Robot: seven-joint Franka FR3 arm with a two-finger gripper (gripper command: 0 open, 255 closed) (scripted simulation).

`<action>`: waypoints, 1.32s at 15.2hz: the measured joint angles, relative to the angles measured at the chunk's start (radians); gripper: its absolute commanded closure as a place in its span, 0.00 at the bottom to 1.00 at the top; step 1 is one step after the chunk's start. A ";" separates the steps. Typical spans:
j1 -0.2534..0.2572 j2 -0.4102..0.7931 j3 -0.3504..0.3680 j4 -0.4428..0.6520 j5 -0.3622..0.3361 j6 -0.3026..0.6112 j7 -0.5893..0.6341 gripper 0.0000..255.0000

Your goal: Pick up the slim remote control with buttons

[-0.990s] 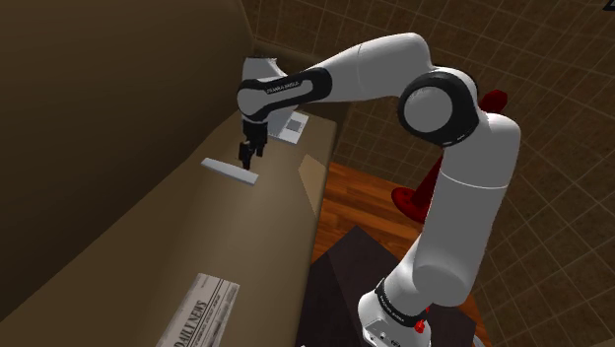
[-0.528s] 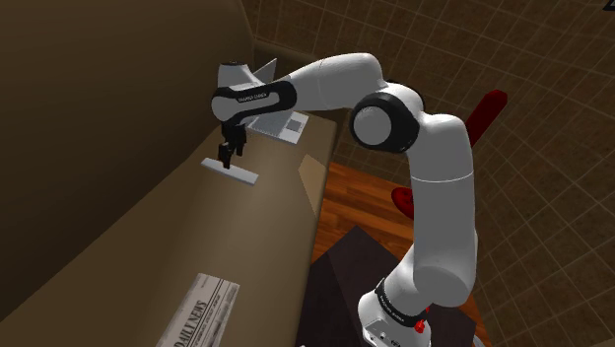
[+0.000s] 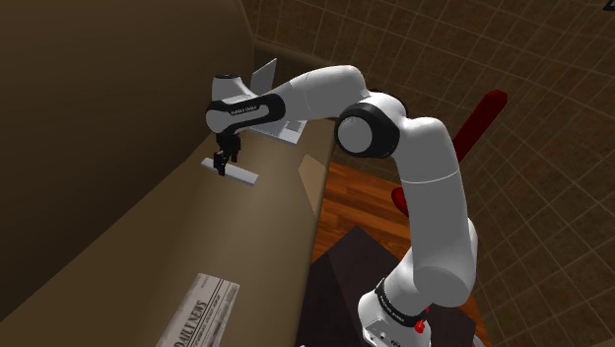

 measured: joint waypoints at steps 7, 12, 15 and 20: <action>-0.001 0.012 0.000 -0.003 0.000 0.015 -0.001 1.00; -0.001 0.012 0.000 -0.002 0.000 0.014 -0.001 1.00; -0.001 -0.003 0.000 0.003 0.000 -0.007 -0.002 1.00; -0.001 -0.029 0.000 0.025 0.001 -0.054 -0.004 1.00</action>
